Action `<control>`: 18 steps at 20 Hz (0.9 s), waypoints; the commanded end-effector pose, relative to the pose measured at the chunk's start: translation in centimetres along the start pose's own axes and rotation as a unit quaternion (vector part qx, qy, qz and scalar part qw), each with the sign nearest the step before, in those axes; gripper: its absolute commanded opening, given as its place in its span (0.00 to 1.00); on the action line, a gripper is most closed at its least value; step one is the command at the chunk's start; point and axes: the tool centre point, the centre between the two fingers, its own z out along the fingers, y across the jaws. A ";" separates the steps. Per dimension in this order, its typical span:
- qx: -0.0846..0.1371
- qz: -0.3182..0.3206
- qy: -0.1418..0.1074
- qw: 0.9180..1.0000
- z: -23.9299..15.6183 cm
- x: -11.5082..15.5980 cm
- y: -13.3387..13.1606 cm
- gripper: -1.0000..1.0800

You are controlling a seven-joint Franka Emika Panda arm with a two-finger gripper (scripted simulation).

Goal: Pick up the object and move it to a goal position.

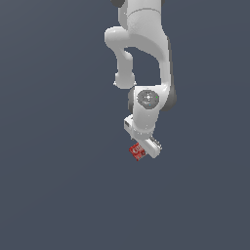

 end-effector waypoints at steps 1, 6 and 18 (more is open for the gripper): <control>0.000 0.014 0.000 1.000 0.3 -0.2 -0.1 0.96; 0.000 0.028 0.001 1.000 0.5 -0.4 -0.3 0.96; 0.000 0.029 0.001 1.000 3.5 -0.5 -0.2 0.96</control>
